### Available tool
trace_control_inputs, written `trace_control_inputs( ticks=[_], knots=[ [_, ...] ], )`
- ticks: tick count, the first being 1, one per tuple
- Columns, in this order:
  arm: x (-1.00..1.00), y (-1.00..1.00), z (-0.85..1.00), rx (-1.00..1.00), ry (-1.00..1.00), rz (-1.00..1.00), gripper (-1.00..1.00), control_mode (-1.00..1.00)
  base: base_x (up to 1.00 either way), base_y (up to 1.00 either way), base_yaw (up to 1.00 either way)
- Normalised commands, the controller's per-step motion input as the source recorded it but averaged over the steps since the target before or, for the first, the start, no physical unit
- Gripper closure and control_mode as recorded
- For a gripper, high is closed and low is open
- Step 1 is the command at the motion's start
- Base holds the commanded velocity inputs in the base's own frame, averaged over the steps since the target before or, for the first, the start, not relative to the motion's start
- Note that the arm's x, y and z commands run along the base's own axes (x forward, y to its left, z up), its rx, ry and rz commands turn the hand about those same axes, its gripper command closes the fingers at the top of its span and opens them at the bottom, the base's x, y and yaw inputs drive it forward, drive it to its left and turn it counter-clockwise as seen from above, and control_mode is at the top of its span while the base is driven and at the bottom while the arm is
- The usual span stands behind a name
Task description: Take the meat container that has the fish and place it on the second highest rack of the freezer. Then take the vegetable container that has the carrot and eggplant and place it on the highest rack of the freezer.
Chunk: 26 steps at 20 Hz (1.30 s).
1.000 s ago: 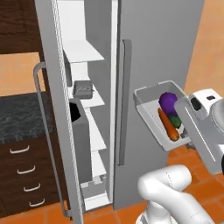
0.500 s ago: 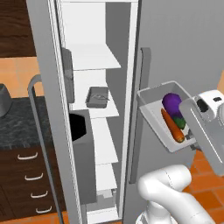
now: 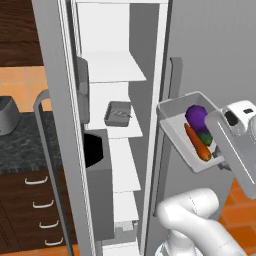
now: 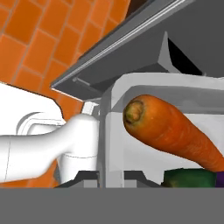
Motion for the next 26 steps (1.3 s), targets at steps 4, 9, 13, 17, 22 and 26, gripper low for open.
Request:
trace_control_inputs(
  ticks=[4, 9, 13, 17, 22, 26],
  knots=[
    [0.72, 0.29, 0.31, 0.07, 0.0, 0.0, 1.0, -1.0, 0.0, 0.0, 0.0],
    [0.95, 0.54, 0.33, 0.01, 0.0, -0.07, 1.0, -1.0, 0.0, 0.0, 0.0],
    [1.0, 0.06, 0.25, 0.06, 0.0, -0.14, 1.0, -1.0, 0.0, 0.0, 0.0],
    [0.91, 0.24, 0.08, 0.03, 0.0, -0.08, 1.0, -1.0, 0.0, 0.0, 0.0],
    [0.61, 0.41, 0.0, 0.0, -0.01, 0.0, 1.0, -1.0, 0.0, 0.0, 0.0],
    [0.92, 0.02, 0.01, 0.0, 0.0, 0.0, 1.0, -1.0, 0.0, 0.0, 0.0]
  ],
)
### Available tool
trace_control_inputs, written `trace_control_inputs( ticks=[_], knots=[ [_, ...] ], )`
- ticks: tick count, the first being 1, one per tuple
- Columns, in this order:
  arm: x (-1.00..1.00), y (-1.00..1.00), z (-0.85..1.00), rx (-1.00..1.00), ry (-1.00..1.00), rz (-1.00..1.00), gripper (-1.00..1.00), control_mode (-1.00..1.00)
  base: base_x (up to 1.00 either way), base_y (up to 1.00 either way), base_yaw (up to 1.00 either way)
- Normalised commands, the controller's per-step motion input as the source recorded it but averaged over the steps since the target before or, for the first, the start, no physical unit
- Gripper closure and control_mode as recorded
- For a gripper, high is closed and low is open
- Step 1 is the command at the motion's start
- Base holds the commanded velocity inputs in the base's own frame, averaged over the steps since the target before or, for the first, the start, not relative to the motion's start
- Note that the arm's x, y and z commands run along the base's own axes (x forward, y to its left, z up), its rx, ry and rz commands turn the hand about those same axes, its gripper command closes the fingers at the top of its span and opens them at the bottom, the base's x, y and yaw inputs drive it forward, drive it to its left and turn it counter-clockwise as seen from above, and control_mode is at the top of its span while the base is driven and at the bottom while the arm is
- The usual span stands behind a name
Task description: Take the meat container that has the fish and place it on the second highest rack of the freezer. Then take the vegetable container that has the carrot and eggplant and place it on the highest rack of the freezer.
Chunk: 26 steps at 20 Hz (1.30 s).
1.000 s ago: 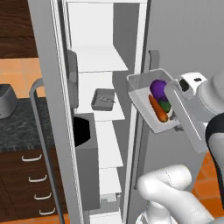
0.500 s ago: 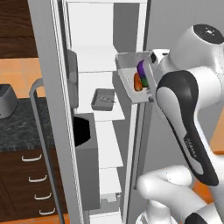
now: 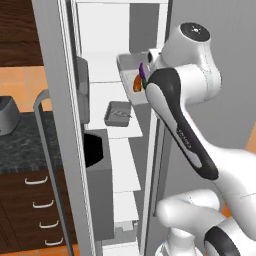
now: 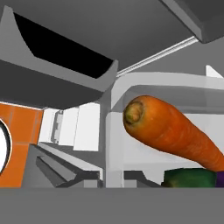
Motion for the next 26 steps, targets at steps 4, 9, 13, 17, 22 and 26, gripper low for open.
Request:
trace_control_inputs(
  ticks=[4, 9, 13, 17, 22, 26],
  knots=[
    [0.76, 0.07, 0.0, 0.0, 0.0, 0.0, 1.0, -1.0, 0.0, 0.0, 0.0],
    [0.98, 0.06, 0.0, -0.01, 0.0, 0.0, 1.0, -1.0, 0.0, 0.0, 0.0],
    [0.97, 0.24, -0.04, -0.03, 0.0, -0.01, 1.0, -1.0, 0.0, 0.0, 0.0],
    [0.82, 0.3, -0.15, -0.05, 0.0, -0.07, 1.0, -1.0, 0.0, 0.0, 0.0],
    [0.7, 0.04, -0.1, -0.01, 0.0, -0.14, 1.0, -1.0, 0.0, 0.0, 0.0],
    [0.41, 0.0, -0.02, 0.0, 0.0, -0.1, 1.0, -1.0, 0.0, 0.0, 0.0]
  ],
)
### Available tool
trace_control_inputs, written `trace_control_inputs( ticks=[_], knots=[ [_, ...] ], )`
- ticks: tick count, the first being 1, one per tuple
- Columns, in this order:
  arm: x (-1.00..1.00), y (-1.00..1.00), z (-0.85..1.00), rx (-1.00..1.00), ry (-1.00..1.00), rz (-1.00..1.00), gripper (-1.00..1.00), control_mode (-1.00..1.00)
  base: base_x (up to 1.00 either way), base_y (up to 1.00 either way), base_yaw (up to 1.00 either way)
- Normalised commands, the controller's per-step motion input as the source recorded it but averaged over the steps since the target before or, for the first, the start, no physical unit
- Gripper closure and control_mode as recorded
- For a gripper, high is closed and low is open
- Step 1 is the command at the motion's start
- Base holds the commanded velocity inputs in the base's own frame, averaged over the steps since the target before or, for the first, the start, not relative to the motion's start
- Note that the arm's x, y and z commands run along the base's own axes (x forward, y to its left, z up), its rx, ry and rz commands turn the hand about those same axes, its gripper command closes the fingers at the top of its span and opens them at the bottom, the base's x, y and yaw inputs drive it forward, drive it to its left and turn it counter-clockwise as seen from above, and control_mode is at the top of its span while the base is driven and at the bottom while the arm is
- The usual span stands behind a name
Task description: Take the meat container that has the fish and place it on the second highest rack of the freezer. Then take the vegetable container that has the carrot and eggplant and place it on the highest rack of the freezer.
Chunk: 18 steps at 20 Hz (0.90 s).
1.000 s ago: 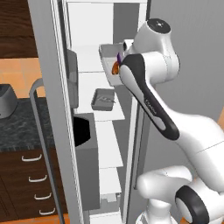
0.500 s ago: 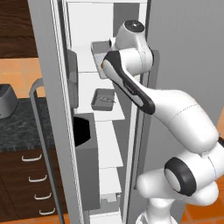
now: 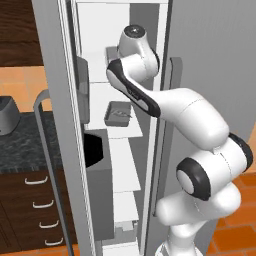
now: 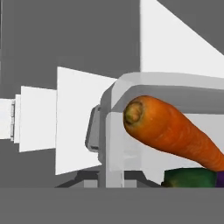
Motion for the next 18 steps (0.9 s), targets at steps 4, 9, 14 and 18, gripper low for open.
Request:
trace_control_inputs(
  ticks=[4, 9, 14, 18],
  knots=[
    [0.48, 0.0, 0.0, 0.0, 0.0, 0.0, 1.0, -1.0, 0.0, 0.0, 0.0],
    [0.71, 0.0, -0.13, 0.0, 0.0, 0.0, 1.0, -1.0, 0.0, 0.0, 0.0],
    [0.38, 0.03, -0.37, 0.0, 0.0, 0.0, -1.0, -1.0, 0.0, 0.0, 0.0],
    [0.02, 0.02, -0.23, 0.0, 0.0, -0.04, -1.0, -1.0, 0.0, 0.0, 0.0]
  ],
)
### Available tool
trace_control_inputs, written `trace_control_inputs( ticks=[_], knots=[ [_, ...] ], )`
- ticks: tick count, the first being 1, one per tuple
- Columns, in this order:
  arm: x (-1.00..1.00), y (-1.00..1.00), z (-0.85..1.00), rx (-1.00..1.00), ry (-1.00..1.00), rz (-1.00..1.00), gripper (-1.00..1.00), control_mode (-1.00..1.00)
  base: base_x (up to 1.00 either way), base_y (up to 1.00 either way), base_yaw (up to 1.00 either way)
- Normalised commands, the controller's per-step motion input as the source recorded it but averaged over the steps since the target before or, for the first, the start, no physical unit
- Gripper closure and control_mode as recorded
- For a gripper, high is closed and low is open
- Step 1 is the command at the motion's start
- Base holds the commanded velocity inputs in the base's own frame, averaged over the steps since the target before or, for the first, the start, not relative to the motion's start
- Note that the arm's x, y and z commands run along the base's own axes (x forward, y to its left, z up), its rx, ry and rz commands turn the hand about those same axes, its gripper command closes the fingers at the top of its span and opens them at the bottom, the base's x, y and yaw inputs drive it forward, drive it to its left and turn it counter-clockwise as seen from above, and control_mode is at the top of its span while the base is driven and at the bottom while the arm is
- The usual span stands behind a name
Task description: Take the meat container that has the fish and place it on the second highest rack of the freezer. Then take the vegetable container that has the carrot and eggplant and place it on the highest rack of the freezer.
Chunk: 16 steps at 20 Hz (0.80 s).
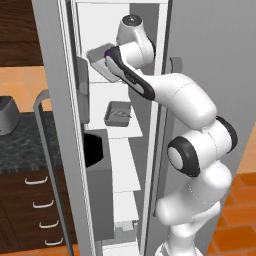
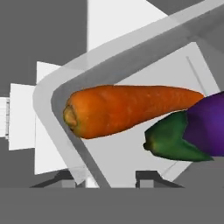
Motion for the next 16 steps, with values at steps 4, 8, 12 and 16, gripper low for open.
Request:
trace_control_inputs(
  ticks=[4, 8, 12, 16],
  knots=[
    [-0.03, 0.0, -0.01, 0.0, -0.1, -0.07, -1.0, -1.0, 0.0, 0.0, 0.0],
    [-0.69, 0.01, 0.0, 0.0, -0.19, -0.01, -1.0, -1.0, 0.0, 0.0, 0.0],
    [-1.0, 0.0, 0.0, 0.0, -0.22, 0.0, -1.0, -1.0, 0.0, 0.0, 0.0],
    [-1.0, -0.01, -0.07, 0.0, -0.21, 0.0, -1.0, -1.0, 0.0, 0.0, 0.0]
  ],
)
